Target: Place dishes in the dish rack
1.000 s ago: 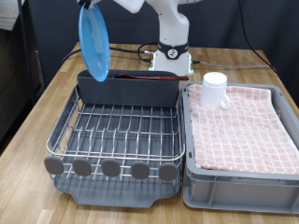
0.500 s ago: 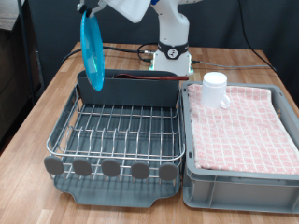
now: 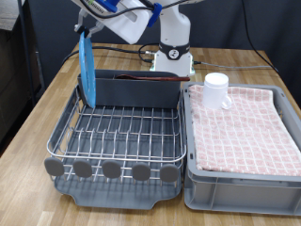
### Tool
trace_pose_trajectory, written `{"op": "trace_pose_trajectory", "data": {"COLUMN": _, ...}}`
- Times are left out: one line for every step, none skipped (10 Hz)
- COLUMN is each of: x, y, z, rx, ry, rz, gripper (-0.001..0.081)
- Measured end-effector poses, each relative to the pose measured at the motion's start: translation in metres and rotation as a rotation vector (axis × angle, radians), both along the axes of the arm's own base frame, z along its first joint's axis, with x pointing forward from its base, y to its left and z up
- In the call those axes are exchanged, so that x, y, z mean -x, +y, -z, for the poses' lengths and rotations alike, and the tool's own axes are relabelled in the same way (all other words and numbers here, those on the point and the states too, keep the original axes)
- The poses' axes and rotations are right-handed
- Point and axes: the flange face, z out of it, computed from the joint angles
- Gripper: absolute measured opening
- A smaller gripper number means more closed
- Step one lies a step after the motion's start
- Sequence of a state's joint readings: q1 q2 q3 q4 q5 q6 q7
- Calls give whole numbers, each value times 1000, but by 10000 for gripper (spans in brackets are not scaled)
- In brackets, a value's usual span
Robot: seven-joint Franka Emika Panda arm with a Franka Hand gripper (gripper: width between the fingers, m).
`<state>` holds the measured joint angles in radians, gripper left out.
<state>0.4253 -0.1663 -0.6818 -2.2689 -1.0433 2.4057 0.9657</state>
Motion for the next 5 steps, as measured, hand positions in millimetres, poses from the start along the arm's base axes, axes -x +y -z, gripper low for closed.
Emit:
{"op": "trace_pose_trajectory", "data": {"x": 2, "y": -2, "z": 5, "rx": 8, "ry": 2, "rz": -16, "gripper": 25}}
{"op": "trace_pose_trajectory", "data": {"x": 5, "y": -4, "z": 11, "rx": 6, "ry": 8, "rz": -22, "gripper": 25}}
{"op": "trace_pose_trajectory", "data": {"x": 8, "y": -7, "z": 17, "rx": 7, "ry": 10, "rz": -28, "gripper": 25}}
{"op": "trace_pose_trajectory", "data": {"x": 10, "y": -11, "z": 24, "rx": 5, "ry": 9, "rz": -34, "gripper": 25}}
{"op": "trace_pose_trajectory", "data": {"x": 12, "y": -15, "z": 31, "rx": 3, "ry": 11, "rz": -29, "gripper": 25}}
